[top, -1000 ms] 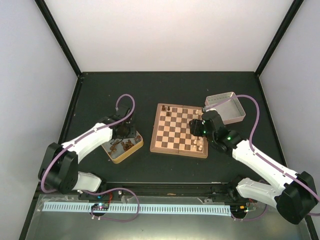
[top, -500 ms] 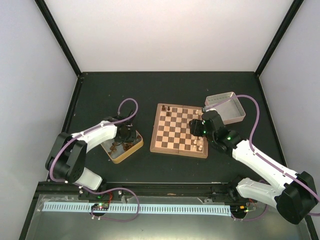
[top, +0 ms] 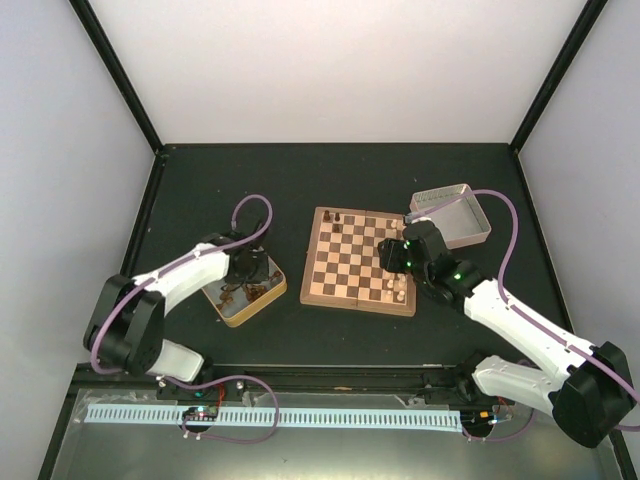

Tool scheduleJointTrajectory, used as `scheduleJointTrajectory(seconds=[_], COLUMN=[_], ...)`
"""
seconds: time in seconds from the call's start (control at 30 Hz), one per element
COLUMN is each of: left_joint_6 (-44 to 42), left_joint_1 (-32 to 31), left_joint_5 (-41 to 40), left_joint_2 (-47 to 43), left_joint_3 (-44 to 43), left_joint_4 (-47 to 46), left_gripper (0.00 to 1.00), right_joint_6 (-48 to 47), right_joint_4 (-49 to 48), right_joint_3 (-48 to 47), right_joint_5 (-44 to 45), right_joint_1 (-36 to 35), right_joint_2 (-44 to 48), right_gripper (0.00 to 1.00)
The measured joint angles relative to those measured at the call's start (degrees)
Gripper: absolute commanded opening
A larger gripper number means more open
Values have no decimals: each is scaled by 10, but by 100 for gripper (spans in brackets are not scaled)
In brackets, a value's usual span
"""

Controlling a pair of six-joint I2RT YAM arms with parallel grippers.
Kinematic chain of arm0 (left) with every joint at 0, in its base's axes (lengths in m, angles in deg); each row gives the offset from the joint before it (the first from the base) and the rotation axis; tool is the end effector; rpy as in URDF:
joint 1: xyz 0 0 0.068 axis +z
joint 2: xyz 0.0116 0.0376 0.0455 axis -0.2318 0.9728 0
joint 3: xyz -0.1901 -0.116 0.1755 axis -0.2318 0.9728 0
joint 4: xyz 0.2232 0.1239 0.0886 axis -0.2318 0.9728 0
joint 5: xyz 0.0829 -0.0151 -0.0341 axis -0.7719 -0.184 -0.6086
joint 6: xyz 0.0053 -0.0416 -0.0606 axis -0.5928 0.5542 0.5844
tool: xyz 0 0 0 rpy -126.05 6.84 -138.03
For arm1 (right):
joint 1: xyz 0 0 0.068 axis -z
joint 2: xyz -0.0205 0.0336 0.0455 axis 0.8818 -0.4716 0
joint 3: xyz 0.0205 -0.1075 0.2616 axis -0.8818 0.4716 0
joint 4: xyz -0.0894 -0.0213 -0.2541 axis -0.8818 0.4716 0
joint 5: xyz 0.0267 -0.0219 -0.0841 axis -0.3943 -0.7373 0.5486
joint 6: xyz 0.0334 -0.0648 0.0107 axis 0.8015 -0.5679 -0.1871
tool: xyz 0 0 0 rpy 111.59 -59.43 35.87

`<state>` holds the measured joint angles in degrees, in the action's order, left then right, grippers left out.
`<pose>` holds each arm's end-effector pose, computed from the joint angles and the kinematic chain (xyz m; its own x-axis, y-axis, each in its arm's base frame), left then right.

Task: Set up the chess pieces on the board
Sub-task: Pick up the chess piece from the storage box, then place the chess piece on the chessboard.

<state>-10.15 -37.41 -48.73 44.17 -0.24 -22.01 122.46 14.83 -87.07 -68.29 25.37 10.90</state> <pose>0.2449 -0.1019 0.1499 -0.9512 -0.1205 -0.2840 -0.1124 0.9927 -0.0447 0.2066 0.1412 0.2423 -0.7120 0.2239 -0.6656 -0.0747 0.9183 0.3889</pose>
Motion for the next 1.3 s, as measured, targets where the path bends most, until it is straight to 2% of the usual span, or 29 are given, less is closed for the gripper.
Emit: scheduleJointTrajectory(seconds=[0.3,0.4,0.6,0.77,1.0,1.3], left_joint_6=[-7,-18,-46,-64,-100,-116], left_joint_1=[0,-1,-17,-66,-120,-136], left_joint_5=[-20,2,95,142,143,122], left_joint_2=[-78,-80,-76,0,141,242], left_joint_3=[-41,-48,-57,-139,-254,-335], left_joint_4=[9,4,-27,-48,-61,-56], left_gripper=[5,5,7,7,7,7], right_joint_6=[0,0,2,3,3,3], right_joint_4=[0,0,-5,-8,-8,-8], right_joint_3=[0,0,0,0,0,0], right_joint_5=[0,0,0,0,1,3], right_joint_1=[0,0,0,0,0,0], right_joint_2=[0,0,1,1,9,17], right_gripper=[60,60,60,60,60,60])
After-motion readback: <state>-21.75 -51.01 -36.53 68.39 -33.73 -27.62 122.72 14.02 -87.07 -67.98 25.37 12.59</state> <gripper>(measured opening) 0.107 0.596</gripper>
